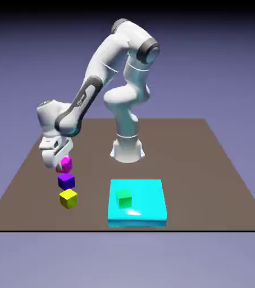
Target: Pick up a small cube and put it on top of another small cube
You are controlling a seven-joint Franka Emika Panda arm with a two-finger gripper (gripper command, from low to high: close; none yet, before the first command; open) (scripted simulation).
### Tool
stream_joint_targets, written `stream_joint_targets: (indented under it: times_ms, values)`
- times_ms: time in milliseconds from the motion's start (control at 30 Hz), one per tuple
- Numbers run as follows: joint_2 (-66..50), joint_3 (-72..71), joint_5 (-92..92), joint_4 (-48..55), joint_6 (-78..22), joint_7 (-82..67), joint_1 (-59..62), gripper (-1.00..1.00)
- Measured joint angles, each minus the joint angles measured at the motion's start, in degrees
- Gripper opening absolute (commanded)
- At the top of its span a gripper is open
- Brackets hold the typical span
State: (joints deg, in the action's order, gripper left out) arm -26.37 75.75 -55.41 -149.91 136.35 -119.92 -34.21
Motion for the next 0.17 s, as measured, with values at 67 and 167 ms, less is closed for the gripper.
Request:
stream_joint_targets:
  times_ms: [67,167]
  values:
    - [-0.90,-4.15,-2.39,0.16,0.75,-1.53,3.37,-1.00]
    - [-1.10,-5.08,-3.08,0.19,0.93,-1.98,4.12,1.00]
